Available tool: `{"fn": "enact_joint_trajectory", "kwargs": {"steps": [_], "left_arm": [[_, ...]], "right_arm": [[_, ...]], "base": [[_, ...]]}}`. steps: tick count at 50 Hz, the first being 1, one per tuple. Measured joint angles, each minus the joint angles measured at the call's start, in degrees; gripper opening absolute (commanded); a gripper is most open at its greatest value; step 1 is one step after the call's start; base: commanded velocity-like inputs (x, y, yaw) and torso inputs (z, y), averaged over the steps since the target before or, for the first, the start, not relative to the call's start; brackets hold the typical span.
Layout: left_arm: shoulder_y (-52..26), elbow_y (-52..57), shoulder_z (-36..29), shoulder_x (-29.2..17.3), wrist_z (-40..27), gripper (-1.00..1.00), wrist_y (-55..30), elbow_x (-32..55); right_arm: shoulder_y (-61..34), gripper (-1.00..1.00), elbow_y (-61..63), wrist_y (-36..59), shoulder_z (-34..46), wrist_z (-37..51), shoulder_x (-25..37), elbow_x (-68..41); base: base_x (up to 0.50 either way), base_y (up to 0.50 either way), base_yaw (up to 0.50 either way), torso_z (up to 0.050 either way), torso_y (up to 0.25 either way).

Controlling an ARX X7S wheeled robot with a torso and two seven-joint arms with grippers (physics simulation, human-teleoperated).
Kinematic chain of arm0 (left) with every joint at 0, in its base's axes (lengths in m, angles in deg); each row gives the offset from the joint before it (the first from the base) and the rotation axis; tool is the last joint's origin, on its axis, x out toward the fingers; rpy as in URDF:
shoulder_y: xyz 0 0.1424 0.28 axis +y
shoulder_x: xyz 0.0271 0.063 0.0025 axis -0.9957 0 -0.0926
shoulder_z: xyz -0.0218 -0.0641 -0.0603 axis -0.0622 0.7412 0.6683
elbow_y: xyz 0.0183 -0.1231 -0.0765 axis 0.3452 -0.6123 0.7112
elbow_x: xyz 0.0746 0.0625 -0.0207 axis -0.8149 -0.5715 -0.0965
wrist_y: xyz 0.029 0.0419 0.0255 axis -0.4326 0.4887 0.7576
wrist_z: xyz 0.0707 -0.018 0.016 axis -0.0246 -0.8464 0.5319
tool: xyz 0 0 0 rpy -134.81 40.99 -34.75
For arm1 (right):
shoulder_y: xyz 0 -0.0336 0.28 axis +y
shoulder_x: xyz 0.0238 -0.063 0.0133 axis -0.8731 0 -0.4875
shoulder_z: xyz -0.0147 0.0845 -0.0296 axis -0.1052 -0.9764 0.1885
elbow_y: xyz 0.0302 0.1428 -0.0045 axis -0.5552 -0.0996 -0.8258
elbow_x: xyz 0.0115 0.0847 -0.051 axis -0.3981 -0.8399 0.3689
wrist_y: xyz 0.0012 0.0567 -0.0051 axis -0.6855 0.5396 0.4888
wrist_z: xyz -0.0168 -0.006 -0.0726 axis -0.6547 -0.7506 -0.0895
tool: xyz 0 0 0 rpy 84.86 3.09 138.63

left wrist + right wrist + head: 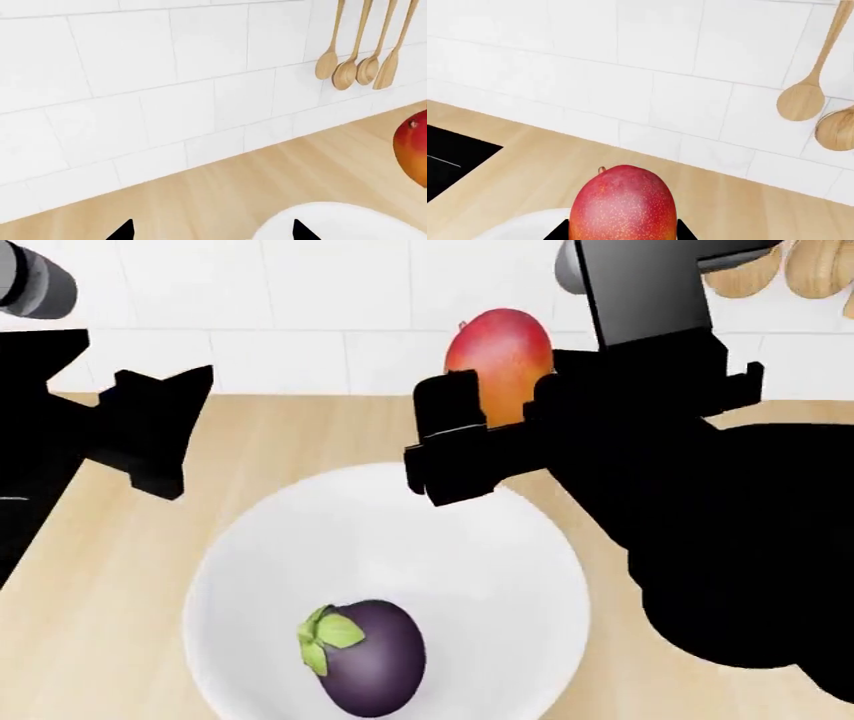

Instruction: Pick the eggplants and mangos from the sink and place them in one bowl. Place the bell pepper in the other bowl. Then turn off the sink faucet.

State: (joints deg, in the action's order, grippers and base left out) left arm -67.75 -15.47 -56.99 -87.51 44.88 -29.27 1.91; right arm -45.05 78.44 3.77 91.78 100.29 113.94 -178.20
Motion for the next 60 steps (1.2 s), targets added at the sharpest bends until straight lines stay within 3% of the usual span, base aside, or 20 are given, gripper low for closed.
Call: {"fn": "enact_joint_trajectory", "kwargs": {"steps": [16,60], "left_arm": [[2.6,3.3,3.2,-5.0,-1.8,1.0,2.1,1.2],[7.8,5.3,5.0,-8.6,-1.8,1.0,5.2,1.1]], "right_arm": [[-1.2,-1.0,-8.6,2.0,6.0,-5.9,-6.8,2.5],[4.3,-1.0,-19.6,-2.0,9.7,-8.1,-12.8,4.6]], "base": [[0.0,0.0,0.0,0.0,0.001],[0.0,0.0,0.0,0.0,0.0]]}}
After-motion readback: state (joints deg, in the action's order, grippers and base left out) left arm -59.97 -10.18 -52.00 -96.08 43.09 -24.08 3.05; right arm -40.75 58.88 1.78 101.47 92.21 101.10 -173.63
